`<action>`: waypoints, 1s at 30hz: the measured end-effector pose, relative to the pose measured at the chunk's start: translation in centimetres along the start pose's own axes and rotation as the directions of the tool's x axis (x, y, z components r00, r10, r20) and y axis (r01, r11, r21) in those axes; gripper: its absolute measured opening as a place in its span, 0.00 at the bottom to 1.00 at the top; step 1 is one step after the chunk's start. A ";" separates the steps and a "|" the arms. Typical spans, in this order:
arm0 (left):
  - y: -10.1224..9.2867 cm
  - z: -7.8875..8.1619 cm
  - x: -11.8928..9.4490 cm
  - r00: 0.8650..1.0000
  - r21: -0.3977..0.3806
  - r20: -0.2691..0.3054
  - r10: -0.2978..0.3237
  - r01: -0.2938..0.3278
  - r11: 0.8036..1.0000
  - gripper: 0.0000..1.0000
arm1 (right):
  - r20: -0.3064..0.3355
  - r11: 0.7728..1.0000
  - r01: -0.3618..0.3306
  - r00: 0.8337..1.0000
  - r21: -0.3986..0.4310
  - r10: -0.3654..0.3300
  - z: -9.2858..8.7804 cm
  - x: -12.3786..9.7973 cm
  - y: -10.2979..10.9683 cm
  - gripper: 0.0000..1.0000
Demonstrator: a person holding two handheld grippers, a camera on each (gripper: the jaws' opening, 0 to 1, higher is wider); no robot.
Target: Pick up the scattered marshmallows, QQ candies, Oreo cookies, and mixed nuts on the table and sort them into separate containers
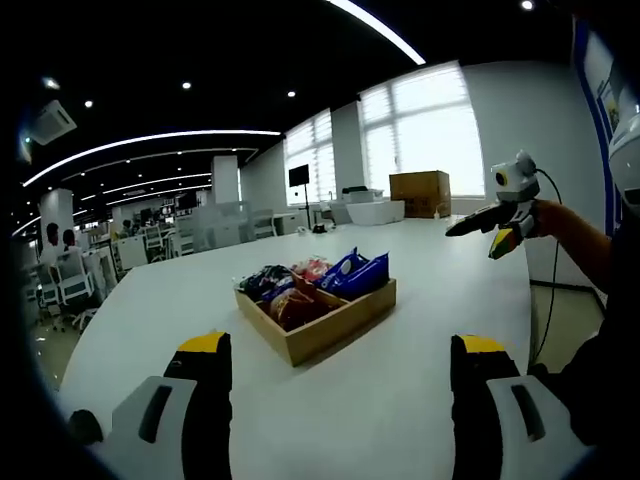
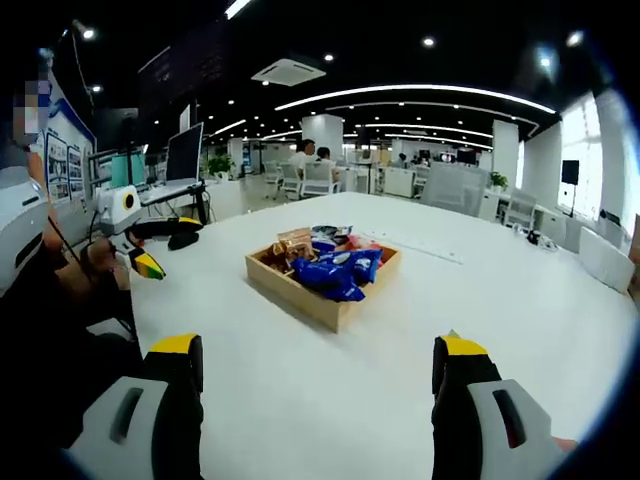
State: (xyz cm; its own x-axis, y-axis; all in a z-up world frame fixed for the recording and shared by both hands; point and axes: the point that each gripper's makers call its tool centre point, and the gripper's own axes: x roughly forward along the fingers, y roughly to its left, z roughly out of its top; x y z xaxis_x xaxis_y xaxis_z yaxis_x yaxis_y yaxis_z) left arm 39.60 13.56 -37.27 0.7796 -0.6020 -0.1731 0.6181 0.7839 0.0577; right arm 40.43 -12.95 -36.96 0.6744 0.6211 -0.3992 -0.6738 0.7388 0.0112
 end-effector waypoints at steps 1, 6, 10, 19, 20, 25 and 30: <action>0.0 0.0 0.0 1.000 0.002 -0.002 0.001 -0.001 1.000 0.94 | 0.003 1.000 0.003 1.000 0.002 -0.003 -0.1 -0.3 0.0 0.91; -0.1 0.0 -0.1 1.000 0.003 -0.003 0.001 -0.001 1.000 0.94 | 0.010 1.000 0.020 1.000 0.011 -0.020 -0.2 -1.2 -0.4 0.91; -0.2 0.2 -0.2 1.000 0.005 0.001 0.002 -0.002 1.000 0.94 | 0.025 0.998 0.052 0.998 0.033 -0.053 -0.2 -3.0 -1.2 0.91; -0.3 0.5 -0.4 1.000 0.008 0.008 0.007 -0.007 1.000 0.94 | 0.053 0.998 0.045 0.997 0.051 -0.048 0.3 -4.6 0.0 0.91; -0.3 0.5 -0.4 1.000 0.008 0.008 0.006 -0.006 1.000 0.94 | 0.053 0.998 0.043 0.998 0.049 -0.046 0.3 -4.7 0.1 0.91; -0.3 0.6 -0.5 1.000 0.012 0.009 0.007 -0.007 1.000 0.94 | 0.056 0.998 0.044 0.997 0.046 -0.046 0.4 -4.8 0.3 0.91; -0.1 0.5 -0.6 1.000 0.009 0.010 0.007 -0.007 1.000 0.94 | 0.065 0.998 0.044 0.997 0.049 -0.047 0.6 -4.8 0.4 0.91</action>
State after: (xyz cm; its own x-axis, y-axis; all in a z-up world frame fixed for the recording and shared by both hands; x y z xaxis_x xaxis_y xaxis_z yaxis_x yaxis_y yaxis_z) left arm 39.08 13.74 -36.65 0.7849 -0.5977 -0.1632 0.6133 0.7869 0.0676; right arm 37.15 -15.48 -34.46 0.7234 0.6015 -0.3389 -0.6281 0.7772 0.0389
